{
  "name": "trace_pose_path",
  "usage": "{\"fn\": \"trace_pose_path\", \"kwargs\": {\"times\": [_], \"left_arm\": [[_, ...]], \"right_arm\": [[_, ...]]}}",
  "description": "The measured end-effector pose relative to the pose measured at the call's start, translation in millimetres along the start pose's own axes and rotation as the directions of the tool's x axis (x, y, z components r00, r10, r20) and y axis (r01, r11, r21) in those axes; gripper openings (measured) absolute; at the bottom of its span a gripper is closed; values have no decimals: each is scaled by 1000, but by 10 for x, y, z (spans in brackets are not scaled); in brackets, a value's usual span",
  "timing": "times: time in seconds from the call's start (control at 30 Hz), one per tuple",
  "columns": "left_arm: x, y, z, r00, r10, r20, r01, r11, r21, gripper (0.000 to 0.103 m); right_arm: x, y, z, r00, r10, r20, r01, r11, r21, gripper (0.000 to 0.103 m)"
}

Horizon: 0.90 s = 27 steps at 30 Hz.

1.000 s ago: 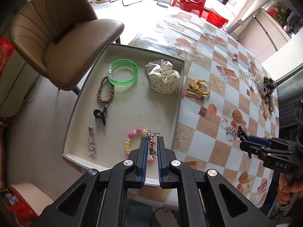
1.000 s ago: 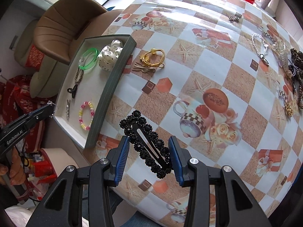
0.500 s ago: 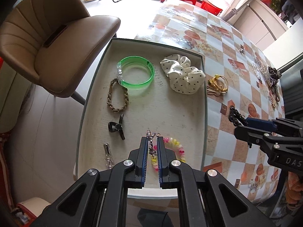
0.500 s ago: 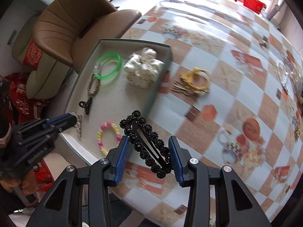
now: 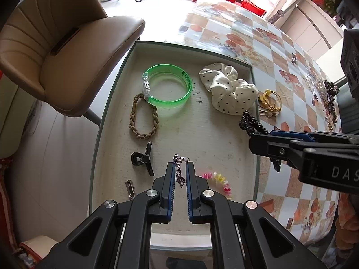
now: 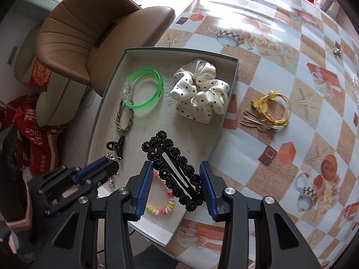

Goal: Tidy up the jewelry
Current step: 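Carry the black clip and silver charm into the tray and open both tools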

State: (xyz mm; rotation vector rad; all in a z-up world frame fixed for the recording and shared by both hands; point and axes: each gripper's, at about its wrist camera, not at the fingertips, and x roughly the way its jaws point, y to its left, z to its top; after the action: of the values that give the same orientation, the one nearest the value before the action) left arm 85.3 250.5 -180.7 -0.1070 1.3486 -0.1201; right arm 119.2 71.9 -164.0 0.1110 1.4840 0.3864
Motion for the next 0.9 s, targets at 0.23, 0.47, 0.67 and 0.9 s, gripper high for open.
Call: {"fn": "trace_pose_path", "kwargs": {"times": [0.23, 0.47, 0.67, 0.9], "left_arm": [[173, 11, 43, 1000, 3, -9, -3, 1000, 6, 12], [368, -30, 28, 999, 20, -30, -19, 999, 25, 12], [444, -53, -25, 999, 35, -36, -33, 999, 39, 12], [501, -91, -48, 997, 55, -51, -53, 998, 43, 13]], "right_arm": [[288, -90, 190, 998, 44, -53, -39, 996, 86, 46], [553, -145, 360, 996, 35, -83, -23, 990, 136, 46], [674, -156, 417, 994, 37, -98, -21, 986, 164, 48], [685, -142, 465, 993, 71, -97, -53, 983, 179, 55]]}}
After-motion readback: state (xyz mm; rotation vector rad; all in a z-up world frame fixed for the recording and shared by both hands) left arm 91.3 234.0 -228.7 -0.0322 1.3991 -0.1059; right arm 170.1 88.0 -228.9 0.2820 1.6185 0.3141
